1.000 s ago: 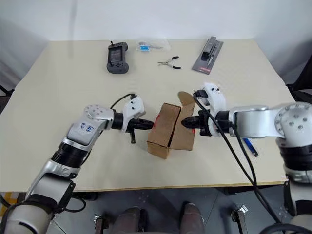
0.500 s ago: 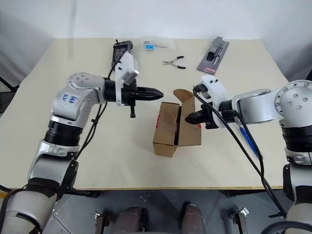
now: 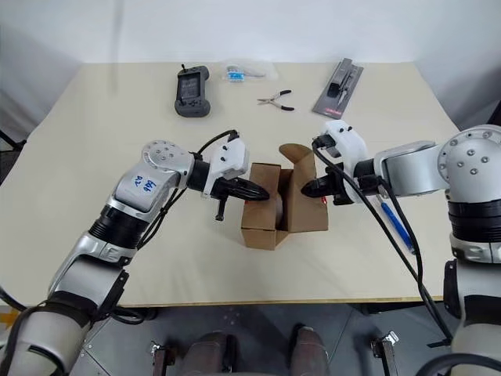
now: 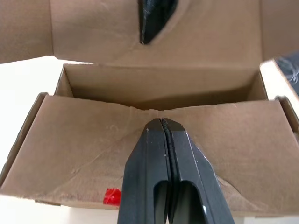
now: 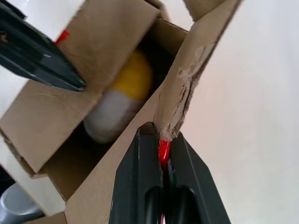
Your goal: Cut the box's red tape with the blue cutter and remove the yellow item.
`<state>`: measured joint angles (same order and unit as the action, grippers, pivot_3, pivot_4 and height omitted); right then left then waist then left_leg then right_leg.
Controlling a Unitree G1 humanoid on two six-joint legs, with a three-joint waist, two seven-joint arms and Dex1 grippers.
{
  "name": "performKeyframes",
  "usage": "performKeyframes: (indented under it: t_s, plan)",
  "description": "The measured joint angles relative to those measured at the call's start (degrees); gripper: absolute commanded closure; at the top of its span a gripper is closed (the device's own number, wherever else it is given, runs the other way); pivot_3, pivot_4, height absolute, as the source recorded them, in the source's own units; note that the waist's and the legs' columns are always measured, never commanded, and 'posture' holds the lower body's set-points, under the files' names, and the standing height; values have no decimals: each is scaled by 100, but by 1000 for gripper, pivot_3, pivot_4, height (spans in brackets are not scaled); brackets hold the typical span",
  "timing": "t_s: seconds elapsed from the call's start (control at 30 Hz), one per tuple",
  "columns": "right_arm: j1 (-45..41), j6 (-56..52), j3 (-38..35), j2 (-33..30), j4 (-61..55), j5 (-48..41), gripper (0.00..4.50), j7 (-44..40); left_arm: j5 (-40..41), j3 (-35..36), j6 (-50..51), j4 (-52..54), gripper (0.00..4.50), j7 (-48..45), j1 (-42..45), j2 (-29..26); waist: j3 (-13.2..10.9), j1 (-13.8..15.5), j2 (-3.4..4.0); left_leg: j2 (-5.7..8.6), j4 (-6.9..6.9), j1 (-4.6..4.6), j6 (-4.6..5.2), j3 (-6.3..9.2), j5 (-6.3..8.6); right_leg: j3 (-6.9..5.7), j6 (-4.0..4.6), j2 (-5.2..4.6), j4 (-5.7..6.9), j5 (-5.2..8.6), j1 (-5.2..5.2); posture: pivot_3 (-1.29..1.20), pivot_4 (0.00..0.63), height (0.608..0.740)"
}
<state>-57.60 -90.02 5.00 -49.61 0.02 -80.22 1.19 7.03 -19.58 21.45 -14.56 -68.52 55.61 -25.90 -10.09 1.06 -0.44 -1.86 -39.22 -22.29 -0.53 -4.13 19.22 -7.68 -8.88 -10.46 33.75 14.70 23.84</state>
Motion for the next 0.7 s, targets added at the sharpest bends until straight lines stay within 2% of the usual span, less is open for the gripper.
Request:
performKeyframes:
  t_s: [0.4, 0.7]
  plan:
    - [38, -217, -85, 15, -242, 1437, 4476, -903, -35, 187, 229, 512, 4500, -48, -436, -613, 3, -101, 5, 0, 0, 9, 0, 0, 0, 5, 0, -1, 8, 0, -3, 0, 150, 740]
    - [319, -216, -89, 136, -471, 2288, 4476, -1434, -37, 281, 437, 767, 4500, 104, -667, -661, 4, -96, 5, 1, 0, 12, 0, 0, 0, 4, 0, -1, 6, 0, -9, 0, 150, 740]
